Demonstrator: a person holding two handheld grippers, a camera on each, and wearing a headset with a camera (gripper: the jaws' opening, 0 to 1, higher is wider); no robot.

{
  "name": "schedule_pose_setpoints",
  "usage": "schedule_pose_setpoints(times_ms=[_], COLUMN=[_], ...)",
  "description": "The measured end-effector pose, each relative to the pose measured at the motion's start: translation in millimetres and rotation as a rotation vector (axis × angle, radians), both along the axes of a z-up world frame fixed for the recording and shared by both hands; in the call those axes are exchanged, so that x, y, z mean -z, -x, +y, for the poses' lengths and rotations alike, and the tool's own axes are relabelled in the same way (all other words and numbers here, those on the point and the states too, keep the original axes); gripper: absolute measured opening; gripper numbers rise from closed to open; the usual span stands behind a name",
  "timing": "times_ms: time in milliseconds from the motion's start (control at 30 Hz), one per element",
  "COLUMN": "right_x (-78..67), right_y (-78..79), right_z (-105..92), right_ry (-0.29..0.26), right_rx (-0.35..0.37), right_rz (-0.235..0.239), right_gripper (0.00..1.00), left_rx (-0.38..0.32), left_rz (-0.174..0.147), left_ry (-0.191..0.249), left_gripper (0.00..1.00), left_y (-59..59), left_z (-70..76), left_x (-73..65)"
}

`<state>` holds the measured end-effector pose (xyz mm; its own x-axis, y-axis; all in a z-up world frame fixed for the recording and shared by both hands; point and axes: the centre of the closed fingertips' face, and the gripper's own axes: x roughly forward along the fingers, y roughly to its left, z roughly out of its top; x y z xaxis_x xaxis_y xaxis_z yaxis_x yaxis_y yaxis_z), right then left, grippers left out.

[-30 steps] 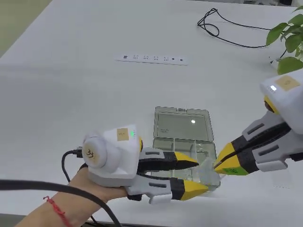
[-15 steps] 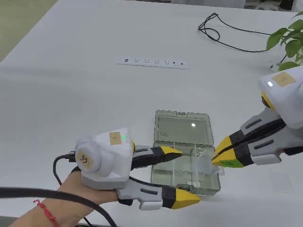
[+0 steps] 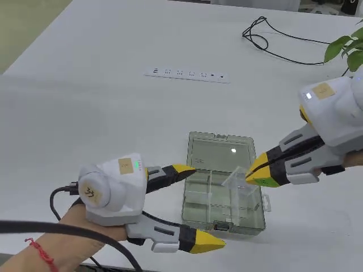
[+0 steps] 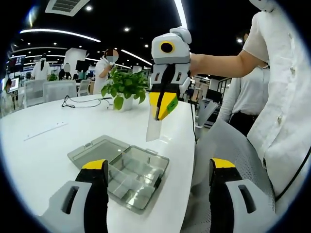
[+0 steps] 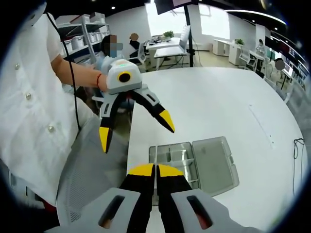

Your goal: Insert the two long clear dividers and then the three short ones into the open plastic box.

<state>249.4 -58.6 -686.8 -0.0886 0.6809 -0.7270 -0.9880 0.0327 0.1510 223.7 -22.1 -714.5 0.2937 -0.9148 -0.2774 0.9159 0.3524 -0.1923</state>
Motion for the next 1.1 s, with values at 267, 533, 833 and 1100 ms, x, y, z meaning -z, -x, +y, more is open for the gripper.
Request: schedule_pose_setpoints(times_ms=[267, 533, 833, 1100], right_x=[11.9, 31.5, 58.4, 74.7], right_y=[-11.0, -15.6, -18.0, -25.2], right_z=[4.8, 7.9, 5.2, 2.3], right_ry=[0.019, 0.042, 0.07, 0.072], right_rx=[-0.007, -0.025, -0.03, -0.014], right_rz=[-0.035, -0.049, -0.051, -0.041], right_gripper=[0.03, 0.03, 0.03, 0.02], left_rx=[-0.028, -0.037, -0.063, -0.072], left_rz=[0.005, 0.015, 0.02, 0.028], left_ry=[-0.021, -0.049, -0.04, -0.036], left_gripper=[0.95, 1.0, 1.0, 1.0], left_y=[-1.4, 1.2, -1.7, -1.2], left_z=[12.3, 19.0, 24.0, 25.6], left_x=[7.0, 16.2, 16.8, 18.0])
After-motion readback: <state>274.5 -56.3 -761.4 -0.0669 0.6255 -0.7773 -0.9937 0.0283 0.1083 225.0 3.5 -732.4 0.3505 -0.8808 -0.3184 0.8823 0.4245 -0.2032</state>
